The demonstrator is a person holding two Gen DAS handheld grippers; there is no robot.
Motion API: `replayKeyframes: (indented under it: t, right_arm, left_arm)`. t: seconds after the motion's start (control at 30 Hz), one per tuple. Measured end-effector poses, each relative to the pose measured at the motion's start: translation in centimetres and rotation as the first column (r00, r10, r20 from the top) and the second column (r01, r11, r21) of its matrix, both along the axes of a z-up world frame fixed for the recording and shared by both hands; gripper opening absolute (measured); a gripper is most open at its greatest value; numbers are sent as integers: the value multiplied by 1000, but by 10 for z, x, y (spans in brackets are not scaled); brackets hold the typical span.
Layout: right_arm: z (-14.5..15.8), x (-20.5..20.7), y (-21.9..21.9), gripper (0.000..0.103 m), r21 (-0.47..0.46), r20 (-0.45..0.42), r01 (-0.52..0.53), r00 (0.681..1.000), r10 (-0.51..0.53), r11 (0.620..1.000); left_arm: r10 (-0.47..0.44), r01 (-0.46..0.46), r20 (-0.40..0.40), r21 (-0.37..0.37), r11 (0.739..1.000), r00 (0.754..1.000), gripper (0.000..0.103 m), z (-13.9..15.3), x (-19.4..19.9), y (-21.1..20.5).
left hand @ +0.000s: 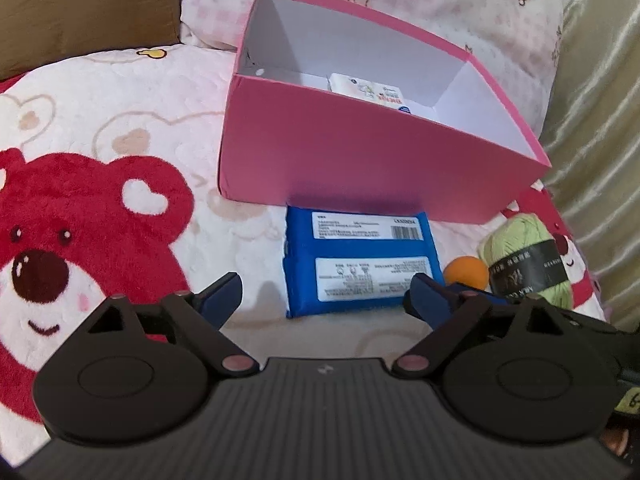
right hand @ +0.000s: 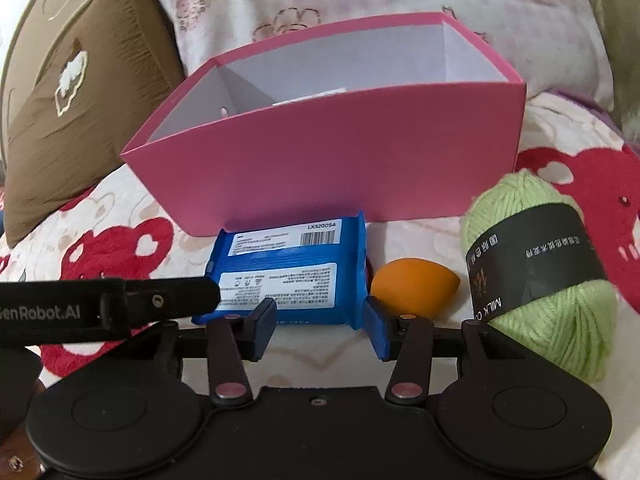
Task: Organize objects
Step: 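Move the left tool toward the blue wet-wipe pack, then close the left gripper on the blue wet-wipe pack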
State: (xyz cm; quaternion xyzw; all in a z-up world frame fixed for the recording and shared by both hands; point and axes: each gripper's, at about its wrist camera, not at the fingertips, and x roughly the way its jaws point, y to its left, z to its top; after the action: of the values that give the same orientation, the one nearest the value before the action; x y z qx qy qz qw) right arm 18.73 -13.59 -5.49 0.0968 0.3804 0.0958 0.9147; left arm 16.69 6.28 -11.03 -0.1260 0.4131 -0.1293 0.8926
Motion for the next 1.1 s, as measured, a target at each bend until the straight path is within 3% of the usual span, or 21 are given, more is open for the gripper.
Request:
replayKeyframes:
  t: [0.17,0.33,0.43,0.5,0.53,0.67,0.77,1.1]
  right_arm:
    - [-4,2,7,53,-34,13,5,1000,-5,999]
    - [-7,5,24,53,-162,43,6,999,1,987]
    - [-9,8,35,52,-247,29,-22,999,31,969]
    - [-9,13,38,47,-258,-12,-61,998,60,964]
    - [-9,14,37,45,-252,-18,-68,998,66,965]
    - [-10,12,26,42,-193,-10,-64,998,63,979]
    - [-10,7,24,42,-179,8,-67,998,70,982]
    - [-3,-9,32,43,-154,12,-134,990,138,979]
  left_arm:
    - [27,-27,-25,-22,999,999,84,-15,10,8]
    - [57,-58,-28,-27,998,998,74,-28,18,10]
    - [21,-21,-35,-15,1000,999,50,-34,22,6]
    - [-14,14,-17,-23,1000,1000,42,-34,20,2]
    - [-34,33,-19,-46,998,999,32,-34,20,2]
    - [-69,69,13,-15,997,998,32,-33,15,-7]
    - [-70,70,6,-31,997,998,32,-32,14,-4]
    - [-97,97,-94,-10,995,991,33,-23,4,7]
